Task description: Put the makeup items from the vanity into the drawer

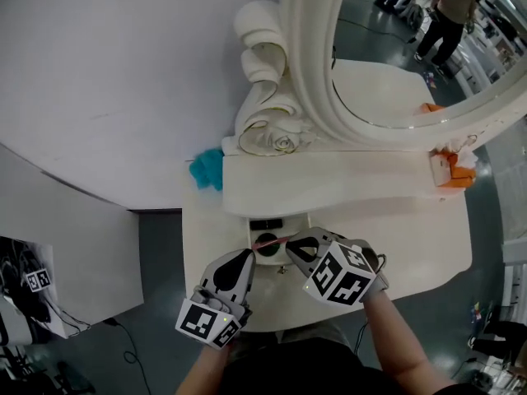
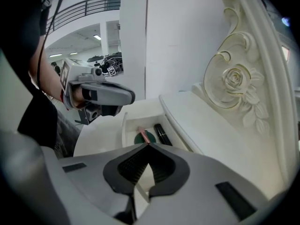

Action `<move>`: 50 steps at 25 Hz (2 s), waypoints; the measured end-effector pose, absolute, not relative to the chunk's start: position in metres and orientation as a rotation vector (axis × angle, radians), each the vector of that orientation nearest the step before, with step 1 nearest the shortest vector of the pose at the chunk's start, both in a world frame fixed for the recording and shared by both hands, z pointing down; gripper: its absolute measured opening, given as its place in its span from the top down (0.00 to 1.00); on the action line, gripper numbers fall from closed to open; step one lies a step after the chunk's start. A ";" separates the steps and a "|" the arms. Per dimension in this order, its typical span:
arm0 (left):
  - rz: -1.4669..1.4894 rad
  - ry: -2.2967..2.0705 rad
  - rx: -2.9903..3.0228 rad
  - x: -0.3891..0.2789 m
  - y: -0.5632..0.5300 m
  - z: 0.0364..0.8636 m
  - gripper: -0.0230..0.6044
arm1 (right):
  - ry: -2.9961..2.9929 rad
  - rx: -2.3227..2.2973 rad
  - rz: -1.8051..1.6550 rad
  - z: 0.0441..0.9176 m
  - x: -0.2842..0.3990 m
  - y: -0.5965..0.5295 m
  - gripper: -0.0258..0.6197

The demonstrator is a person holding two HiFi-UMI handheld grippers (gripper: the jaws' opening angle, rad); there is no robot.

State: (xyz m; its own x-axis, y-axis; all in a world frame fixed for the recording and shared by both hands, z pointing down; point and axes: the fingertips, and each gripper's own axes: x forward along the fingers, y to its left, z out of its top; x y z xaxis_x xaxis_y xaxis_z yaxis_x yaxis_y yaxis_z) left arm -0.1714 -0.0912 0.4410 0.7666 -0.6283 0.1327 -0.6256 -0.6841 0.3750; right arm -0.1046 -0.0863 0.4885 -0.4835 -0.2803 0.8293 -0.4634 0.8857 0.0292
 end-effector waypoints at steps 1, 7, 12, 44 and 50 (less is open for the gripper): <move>-0.005 -0.935 2.568 -0.168 -0.091 0.441 0.94 | -2.114 0.550 0.254 0.487 -0.103 -0.085 0.93; 0.026 -0.836 2.602 -0.152 -0.090 0.440 0.94 | -2.121 0.636 0.291 0.481 -0.089 -0.082 0.93; 0.042 -0.761 2.630 -0.138 -0.089 0.439 0.94 | -2.140 0.717 0.327 0.475 -0.080 -0.080 0.93; 0.005 -0.947 2.578 -0.129 -0.027 0.424 0.94 | -2.298 0.880 0.369 0.449 -0.048 -0.003 0.93; -0.004 -0.963 2.571 -0.106 0.010 0.423 0.94 | -2.315 0.891 0.381 0.447 -0.023 0.033 0.93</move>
State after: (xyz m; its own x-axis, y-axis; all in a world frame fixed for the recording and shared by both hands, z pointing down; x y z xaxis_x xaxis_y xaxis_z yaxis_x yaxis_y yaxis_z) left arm -0.1064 0.0095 0.4233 0.7635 -0.6321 0.1326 -0.6309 -0.6861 0.3621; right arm -0.0233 0.0327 0.4466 -0.5791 -0.5017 0.6426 -0.6813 0.7307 -0.0434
